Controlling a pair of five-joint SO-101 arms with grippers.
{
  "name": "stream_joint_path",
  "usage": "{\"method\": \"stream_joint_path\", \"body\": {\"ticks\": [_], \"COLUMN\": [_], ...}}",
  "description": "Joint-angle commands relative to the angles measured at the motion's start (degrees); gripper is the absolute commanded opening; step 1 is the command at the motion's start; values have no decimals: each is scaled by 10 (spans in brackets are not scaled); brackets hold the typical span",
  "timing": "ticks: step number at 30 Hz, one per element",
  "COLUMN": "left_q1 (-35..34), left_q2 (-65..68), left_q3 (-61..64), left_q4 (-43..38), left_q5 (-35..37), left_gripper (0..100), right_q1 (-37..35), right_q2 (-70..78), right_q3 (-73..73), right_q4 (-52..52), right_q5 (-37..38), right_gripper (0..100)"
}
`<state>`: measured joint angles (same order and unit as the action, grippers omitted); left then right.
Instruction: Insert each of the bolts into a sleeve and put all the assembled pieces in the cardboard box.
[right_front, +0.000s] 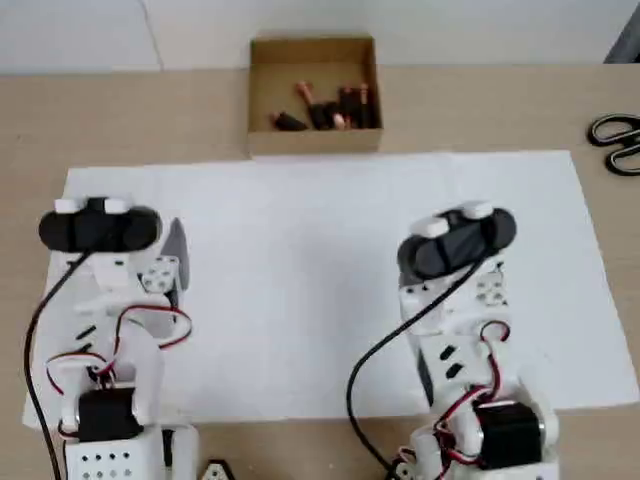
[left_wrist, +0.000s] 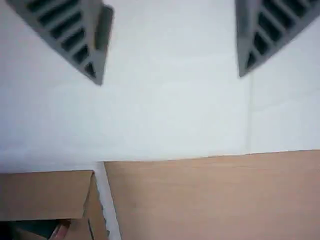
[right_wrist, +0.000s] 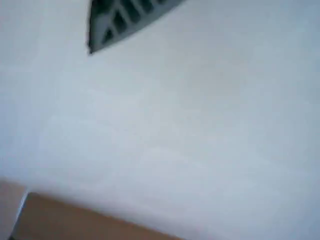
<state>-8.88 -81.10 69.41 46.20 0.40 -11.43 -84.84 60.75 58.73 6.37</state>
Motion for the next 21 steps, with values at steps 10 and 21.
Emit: {"method": "stream_joint_path", "body": {"ticks": [10,21], "left_q1": [4,4], "left_q2": [-66,-140], "left_q3": [123,224], "left_q4": [-73,-73], "left_q5": [-2,-2], "left_gripper": [169,169], "right_q1": [3,3], "right_q2": [-70,-160], "right_q3": [163,339], "right_q4": [-106,-170], "right_q5": [5,3], "right_gripper": [221,221]}}
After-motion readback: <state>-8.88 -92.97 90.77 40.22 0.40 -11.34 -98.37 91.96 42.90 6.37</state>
